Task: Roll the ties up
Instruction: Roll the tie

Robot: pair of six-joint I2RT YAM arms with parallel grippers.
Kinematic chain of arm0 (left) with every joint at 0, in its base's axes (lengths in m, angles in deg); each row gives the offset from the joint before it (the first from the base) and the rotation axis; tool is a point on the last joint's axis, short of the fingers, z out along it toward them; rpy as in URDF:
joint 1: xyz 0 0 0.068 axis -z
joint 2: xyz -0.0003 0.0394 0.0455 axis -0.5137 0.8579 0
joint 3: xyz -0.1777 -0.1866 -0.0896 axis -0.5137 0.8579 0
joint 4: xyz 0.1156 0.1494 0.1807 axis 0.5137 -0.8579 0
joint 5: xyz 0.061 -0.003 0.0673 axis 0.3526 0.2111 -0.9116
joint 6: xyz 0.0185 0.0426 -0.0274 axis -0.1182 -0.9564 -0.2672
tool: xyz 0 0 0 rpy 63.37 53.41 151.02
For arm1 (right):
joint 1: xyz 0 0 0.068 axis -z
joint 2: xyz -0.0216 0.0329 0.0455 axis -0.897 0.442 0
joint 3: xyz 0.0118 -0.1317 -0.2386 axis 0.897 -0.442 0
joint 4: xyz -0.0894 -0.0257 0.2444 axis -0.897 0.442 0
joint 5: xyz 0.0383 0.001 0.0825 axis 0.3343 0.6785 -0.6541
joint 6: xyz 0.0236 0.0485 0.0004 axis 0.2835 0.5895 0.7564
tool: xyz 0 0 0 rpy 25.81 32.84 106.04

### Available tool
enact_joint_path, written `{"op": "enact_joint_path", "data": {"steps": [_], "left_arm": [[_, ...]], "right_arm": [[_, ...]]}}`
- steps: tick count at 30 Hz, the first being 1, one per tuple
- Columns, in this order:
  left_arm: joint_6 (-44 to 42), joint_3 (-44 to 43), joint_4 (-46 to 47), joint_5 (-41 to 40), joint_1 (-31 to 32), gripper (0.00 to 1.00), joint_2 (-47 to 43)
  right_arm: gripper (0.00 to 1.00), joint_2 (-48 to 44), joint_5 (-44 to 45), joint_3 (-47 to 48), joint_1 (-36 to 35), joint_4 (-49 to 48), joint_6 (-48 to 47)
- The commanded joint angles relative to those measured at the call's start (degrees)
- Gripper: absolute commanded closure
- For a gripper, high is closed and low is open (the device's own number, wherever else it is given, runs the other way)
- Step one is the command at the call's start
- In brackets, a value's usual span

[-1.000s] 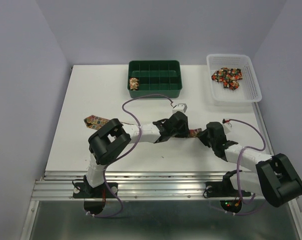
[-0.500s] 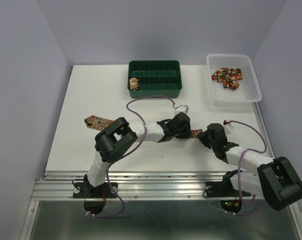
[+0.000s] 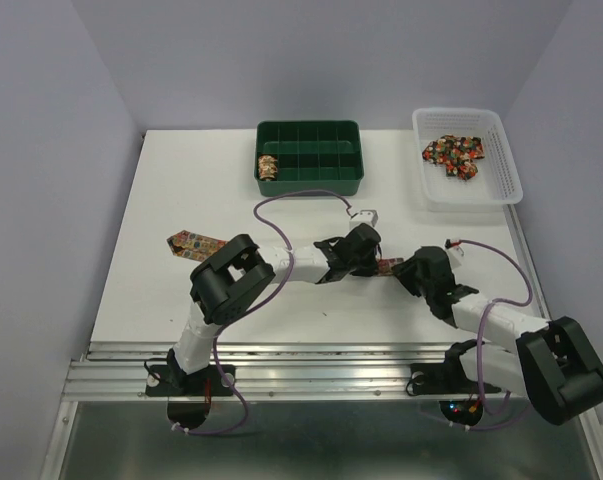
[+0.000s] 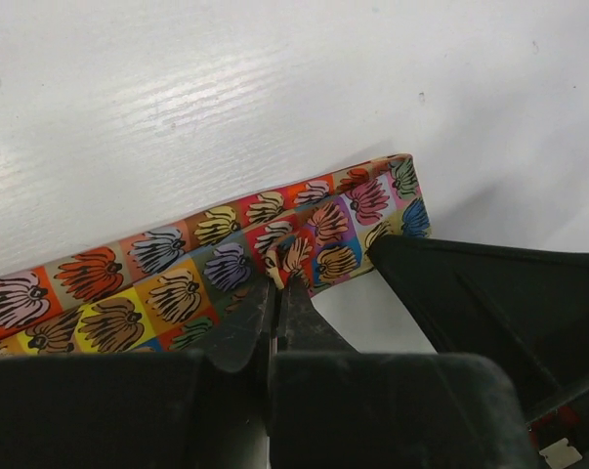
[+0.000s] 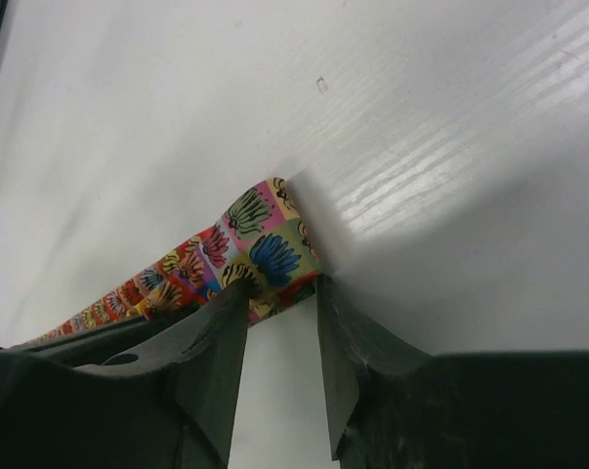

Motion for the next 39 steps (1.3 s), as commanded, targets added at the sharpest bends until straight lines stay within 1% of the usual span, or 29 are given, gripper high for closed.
{"op": "enact_joint_path", "data": {"steps": [1,3,5,8,13,16,19,22,25,27,30,31,33,39], "left_arm": [[-1.4,-3.4,0.1,0.4,0.1,1.0,0.0],[-1.5,-4.0,0.2,0.3,0.1,1.0,0.3],[-1.6,-4.7,0.1,0.1,0.0,1.0,0.8],[-2.0,-5.7,0.3,0.4,-0.1,1.0,1.9],[-2.0,-5.9,0.5,2.1,-0.1,1.0,3.0],[-1.6,-5.2,0.7,2.1,-0.2,1.0,3.1],[-1.4,-4.4,0.8,2.1,-0.6,1.0,3.0],[-1.4,-3.5,1.2,2.6,-0.8,1.0,3.0],[-1.5,-3.1,1.4,3.1,-0.8,1.0,2.9],[-1.5,-2.7,1.5,2.8,-0.7,1.0,2.7],[-1.6,-2.3,1.5,2.5,-0.8,1.0,2.1],[-1.5,-2.0,1.5,2.3,-0.8,1.0,2.0],[-1.5,-1.4,1.5,1.6,-0.8,1.0,1.5],[-1.5,-0.4,1.2,0.2,-0.8,1.0,0.3]], "right_arm": [[0.57,-4.3,1.0,1.0,0.4,6.6,-2.3],[0.55,-7.4,3.3,1.5,0.4,8.2,-2.7],[0.51,-9.6,5.0,2.5,0.5,12.4,-2.9],[0.5,-11.2,7.9,3.2,0.4,14.9,-3.5],[0.5,-11.8,10.2,4.4,0.5,14.8,-5.9],[0.51,-11.2,10.6,5.1,0.6,11.6,-10.4],[0.53,-11.2,9.8,5.5,0.6,9.0,-13.9],[0.54,-10.4,8.2,5.3,1.3,3.4,-21.4],[0.54,-8.1,4.9,7.6,2.2,4.1,-25.1],[0.54,-5.3,4.4,8.1,2.4,4.2,-25.6],[0.57,-1.9,2.3,8.2,3.3,3.0,-26.5],[0.57,-1.2,-0.1,8.2,3.5,2.5,-26.8],[0.58,0.8,-2.3,8.4,3.9,1.7,-26.9],[0.61,2.5,-3.7,8.1,4.2,2.8,-26.1]]}}
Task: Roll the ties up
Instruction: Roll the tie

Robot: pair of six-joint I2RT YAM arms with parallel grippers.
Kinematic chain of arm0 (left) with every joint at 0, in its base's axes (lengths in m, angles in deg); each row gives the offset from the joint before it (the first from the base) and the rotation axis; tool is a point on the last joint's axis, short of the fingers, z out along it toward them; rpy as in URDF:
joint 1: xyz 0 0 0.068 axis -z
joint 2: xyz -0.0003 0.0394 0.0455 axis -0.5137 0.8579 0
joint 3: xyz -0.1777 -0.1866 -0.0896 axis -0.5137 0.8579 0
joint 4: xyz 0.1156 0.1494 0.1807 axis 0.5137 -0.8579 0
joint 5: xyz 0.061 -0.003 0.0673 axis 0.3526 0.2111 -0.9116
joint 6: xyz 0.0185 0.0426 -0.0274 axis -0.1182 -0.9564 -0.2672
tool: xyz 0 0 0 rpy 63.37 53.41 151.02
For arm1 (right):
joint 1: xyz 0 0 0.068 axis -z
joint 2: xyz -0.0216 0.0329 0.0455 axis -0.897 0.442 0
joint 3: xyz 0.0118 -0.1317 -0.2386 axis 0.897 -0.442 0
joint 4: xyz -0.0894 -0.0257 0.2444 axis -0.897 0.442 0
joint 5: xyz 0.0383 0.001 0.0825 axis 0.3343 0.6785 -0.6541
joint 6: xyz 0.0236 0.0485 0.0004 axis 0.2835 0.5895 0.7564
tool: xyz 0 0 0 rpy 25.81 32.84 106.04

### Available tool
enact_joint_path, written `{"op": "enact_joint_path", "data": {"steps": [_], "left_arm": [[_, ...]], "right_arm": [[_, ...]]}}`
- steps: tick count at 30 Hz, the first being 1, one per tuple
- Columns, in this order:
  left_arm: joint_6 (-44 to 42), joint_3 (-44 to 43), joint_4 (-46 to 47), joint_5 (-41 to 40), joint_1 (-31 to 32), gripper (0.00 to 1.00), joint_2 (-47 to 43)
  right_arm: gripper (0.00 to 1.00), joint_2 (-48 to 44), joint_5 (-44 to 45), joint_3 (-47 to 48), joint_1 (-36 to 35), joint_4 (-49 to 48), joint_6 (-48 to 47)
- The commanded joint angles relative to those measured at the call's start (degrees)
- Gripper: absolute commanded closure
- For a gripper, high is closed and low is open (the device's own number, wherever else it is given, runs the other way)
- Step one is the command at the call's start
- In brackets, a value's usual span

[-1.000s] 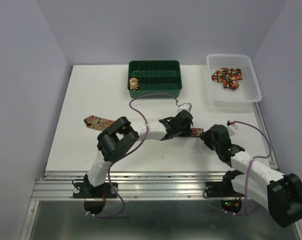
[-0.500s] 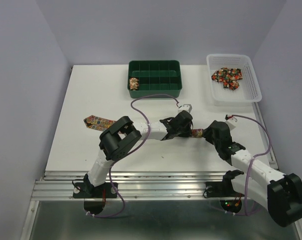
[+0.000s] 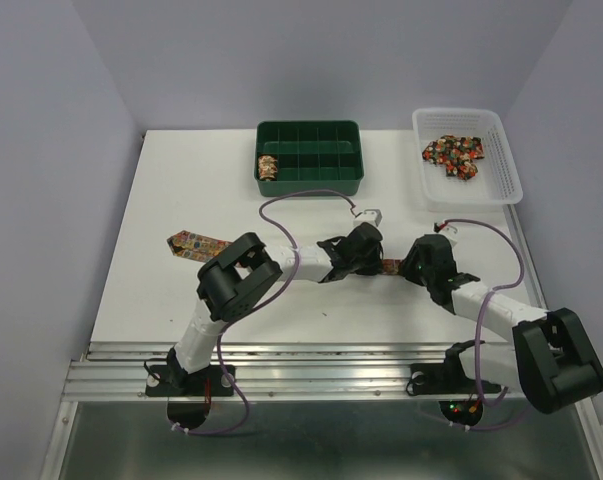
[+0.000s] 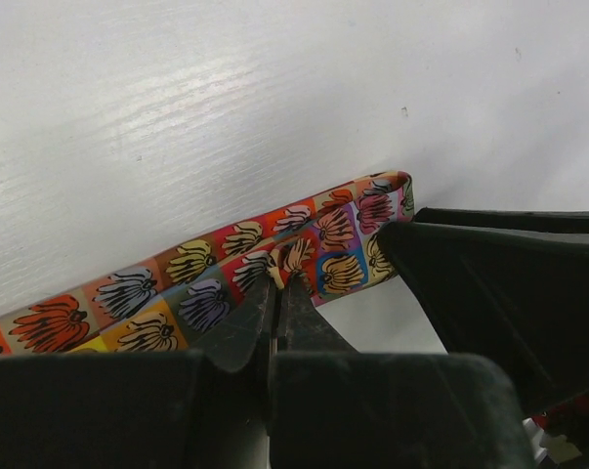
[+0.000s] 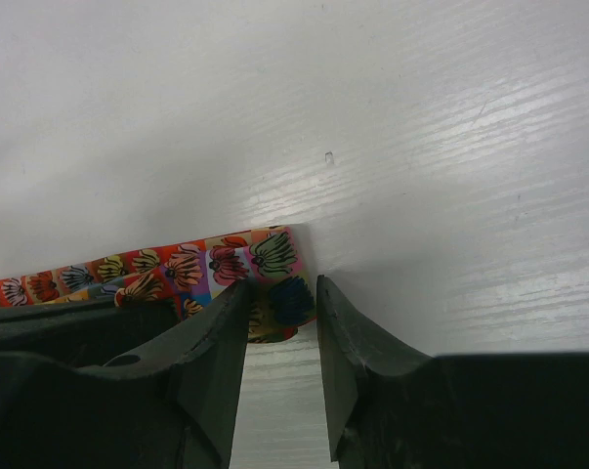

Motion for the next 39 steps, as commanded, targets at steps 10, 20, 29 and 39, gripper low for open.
{"op": "enact_joint_path", "data": {"steps": [10,20,29,39], "left_arm": [[-0.4,2.8,-3.5,-4.7,-0.4,1.0,-4.7],[0.5,2.9,-5.5,-6.3,-0.5,1.0,-5.5],[0.6,4.2,-7.0,-8.2,-0.5,0.83,-9.1],[-0.5,3.9,-10.0,-9.5,-0.5,0.83,-11.6]], "right_arm": [[0.61,0.3,-5.1,1.6,0.5,-1.6,-1.2],[0.64,6.8,-6.9,2.2,0.5,-0.2,2.9],[0.92,6.0,-7.7,2.1,0.5,0.1,3.0],[0.99,1.5,-8.5,2.7,0.5,1.3,0.5]]}}
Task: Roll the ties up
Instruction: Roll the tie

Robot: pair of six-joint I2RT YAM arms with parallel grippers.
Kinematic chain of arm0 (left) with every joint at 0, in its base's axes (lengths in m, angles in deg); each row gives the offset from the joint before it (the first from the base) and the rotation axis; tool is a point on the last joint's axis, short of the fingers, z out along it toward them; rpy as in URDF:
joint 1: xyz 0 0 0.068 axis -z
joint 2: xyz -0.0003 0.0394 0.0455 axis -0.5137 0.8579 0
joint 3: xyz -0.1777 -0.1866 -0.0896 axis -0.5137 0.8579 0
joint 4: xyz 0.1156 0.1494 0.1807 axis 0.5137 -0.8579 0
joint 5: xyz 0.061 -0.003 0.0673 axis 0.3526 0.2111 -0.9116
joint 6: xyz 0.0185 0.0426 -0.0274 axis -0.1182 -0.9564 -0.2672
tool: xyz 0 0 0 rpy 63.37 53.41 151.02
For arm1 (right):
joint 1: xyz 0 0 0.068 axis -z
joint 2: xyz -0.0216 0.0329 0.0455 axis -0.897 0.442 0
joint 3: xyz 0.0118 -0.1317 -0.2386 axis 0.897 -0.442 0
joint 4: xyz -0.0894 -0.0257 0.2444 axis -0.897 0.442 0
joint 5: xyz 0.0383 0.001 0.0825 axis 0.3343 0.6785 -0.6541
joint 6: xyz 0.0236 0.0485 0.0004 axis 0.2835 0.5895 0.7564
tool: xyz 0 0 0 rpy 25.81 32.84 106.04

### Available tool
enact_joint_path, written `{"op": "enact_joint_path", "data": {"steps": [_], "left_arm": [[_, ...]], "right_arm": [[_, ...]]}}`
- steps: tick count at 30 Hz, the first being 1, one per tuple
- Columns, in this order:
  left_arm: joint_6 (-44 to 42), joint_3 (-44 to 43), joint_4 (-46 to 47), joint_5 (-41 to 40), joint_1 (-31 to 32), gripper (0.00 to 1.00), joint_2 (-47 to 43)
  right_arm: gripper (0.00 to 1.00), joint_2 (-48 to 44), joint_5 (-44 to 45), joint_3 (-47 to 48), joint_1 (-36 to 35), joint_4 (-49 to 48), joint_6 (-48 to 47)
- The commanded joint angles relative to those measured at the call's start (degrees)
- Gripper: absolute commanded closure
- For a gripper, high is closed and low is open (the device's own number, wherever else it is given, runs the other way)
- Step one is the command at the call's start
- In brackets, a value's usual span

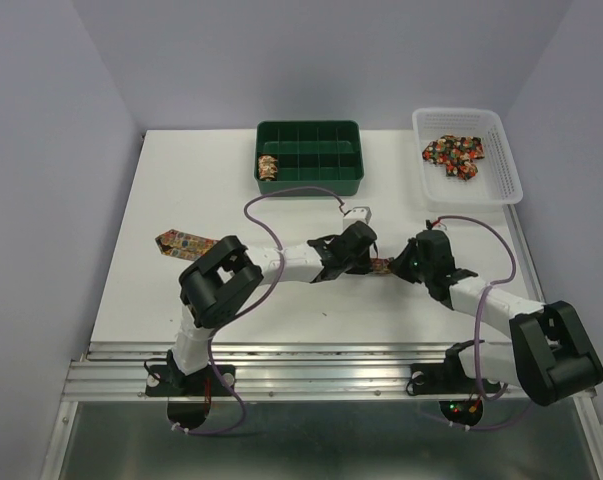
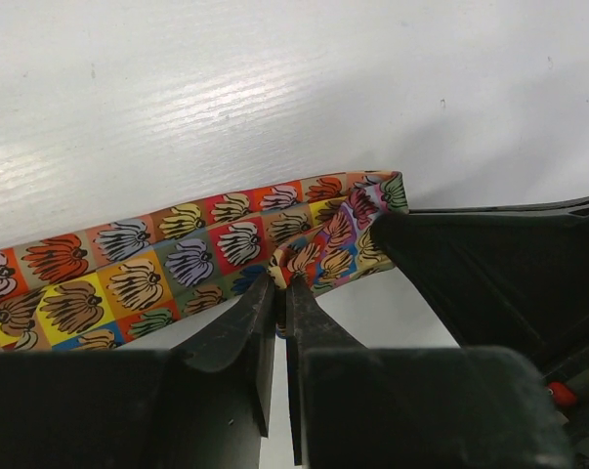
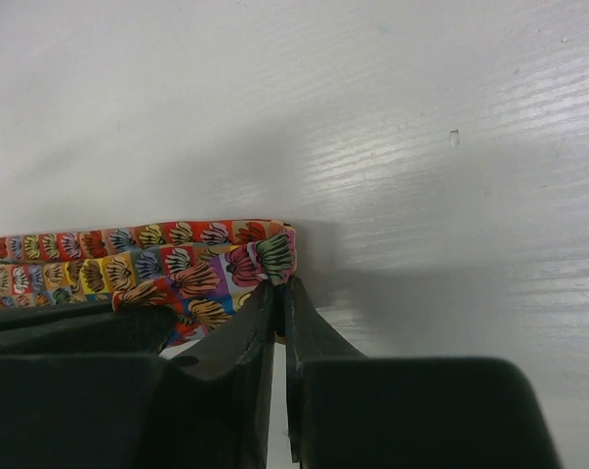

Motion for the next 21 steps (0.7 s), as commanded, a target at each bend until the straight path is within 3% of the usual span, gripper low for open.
{"op": "enact_joint_path", "data": {"steps": [1,4,6,8,9,15,18,21], "left_arm": [[-2.0,0.4,-3.2,-3.2,-0.4,0.83,-4.6],[-3.5,1.5,-1.7,-0.4,-0.5,0.83,-5.4],[-3.9,2.7,-0.4,1.8,-0.5,0.7,-6.4],[-3.7,3.2,0.1,1.4,-0.6,0.51,-6.9],[-3.6,3.2,0.1,1.2,-0.6,0.48,-7.0],[-3.1,2.8,0.0,1.4,-1.0,0.5,-7.3],[-3.5,2.5,1.2,3.7,-1.0,0.62,-7.3],[-4.3,2.0,3.3,6.9,-1.0,0.67,-6.7]], "right_arm": [[0.99,-1.2,2.2,1.1,0.1,3.1,-2.3],[0.99,-0.3,2.4,1.1,0.2,3.1,-2.3],[0.99,0.5,2.4,0.9,0.2,2.2,-2.1],[0.99,1.2,2.2,0.9,0.2,1.8,-2.0],[0.99,1.7,2.1,1.0,0.2,1.7,-2.1],[0.99,2.4,1.1,1.1,0.2,1.1,-2.2],[0.99,2.0,1.1,1.1,0.2,1.1,-2.2],[0.99,1.5,1.1,1.1,0.2,1.1,-1.6]]}}
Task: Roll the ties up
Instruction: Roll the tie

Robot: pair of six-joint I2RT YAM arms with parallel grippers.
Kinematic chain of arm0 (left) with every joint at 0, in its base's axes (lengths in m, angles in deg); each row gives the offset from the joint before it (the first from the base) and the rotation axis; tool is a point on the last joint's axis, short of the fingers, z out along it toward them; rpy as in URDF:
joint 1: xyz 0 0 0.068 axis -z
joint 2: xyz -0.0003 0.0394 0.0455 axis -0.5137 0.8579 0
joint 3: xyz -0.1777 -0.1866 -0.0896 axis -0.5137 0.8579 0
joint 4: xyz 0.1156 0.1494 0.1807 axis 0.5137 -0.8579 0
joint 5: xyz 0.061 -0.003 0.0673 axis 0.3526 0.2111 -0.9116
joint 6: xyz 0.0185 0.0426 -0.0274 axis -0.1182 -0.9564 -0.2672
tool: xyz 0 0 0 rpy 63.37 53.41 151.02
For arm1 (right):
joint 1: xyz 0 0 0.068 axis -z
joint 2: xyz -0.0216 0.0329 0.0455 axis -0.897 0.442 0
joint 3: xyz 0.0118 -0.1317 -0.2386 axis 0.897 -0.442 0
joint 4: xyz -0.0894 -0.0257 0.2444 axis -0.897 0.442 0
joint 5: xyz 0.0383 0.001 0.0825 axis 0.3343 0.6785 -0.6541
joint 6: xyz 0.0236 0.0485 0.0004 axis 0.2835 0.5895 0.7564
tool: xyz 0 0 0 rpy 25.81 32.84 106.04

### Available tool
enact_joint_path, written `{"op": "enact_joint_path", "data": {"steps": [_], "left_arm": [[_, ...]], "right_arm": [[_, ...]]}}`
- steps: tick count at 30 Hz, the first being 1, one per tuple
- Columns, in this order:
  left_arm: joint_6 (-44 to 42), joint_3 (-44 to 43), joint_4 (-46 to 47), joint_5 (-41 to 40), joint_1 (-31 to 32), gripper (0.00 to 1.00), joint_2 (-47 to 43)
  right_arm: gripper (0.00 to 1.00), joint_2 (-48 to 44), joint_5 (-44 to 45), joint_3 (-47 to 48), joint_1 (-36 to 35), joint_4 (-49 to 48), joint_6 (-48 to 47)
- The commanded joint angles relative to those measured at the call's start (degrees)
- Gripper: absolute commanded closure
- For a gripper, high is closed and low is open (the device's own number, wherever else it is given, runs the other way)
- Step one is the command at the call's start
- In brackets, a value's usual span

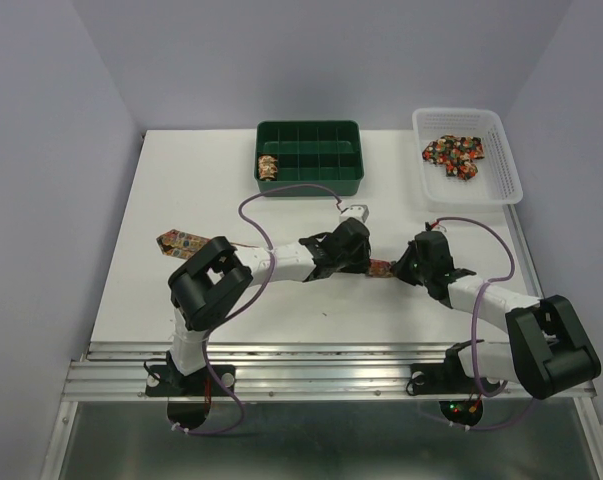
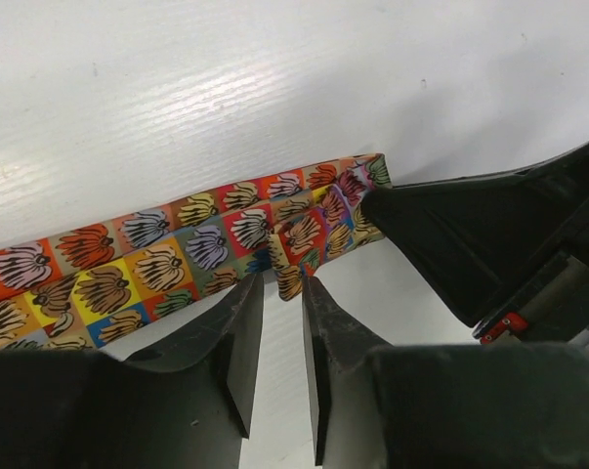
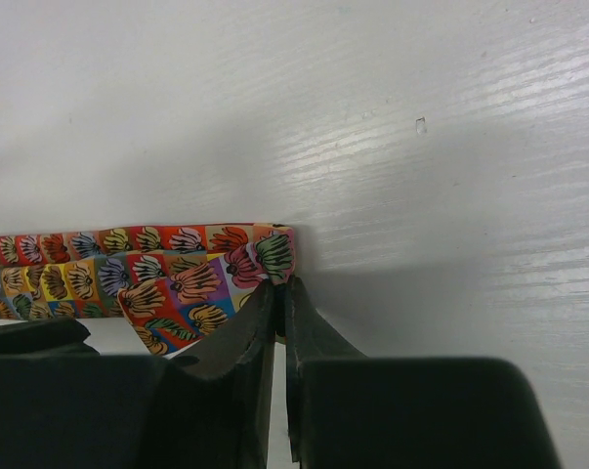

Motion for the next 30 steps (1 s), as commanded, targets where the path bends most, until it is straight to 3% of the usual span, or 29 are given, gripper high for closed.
{"op": "enact_joint_path", "data": {"steps": [1,14,25,30], "left_arm": [[-1.7,-1.0,3.3,3.8,0.0,0.69,-2.5],[-2.2,-5.1,3.3,5.3,0.0,0.8,4.0],[-3.2,-8.3,0.4,1.4,-1.0,0.81,6.9],[-3.1,-8.1,0.7,3.2,-1.0,0.85,8.0]], "right_arm": [[0.99,-0.2,0.6,1.2,0.2,0.3,-0.4],[0.99,-1.6,-0.3,1.2,0.2,0.2,1.6],[0.99,-6.5,-3.2,0.3,0.2,1.9,4.3],[0.99,-8.5,-8.1,-0.1,0.1,0.5,6.2]]}}
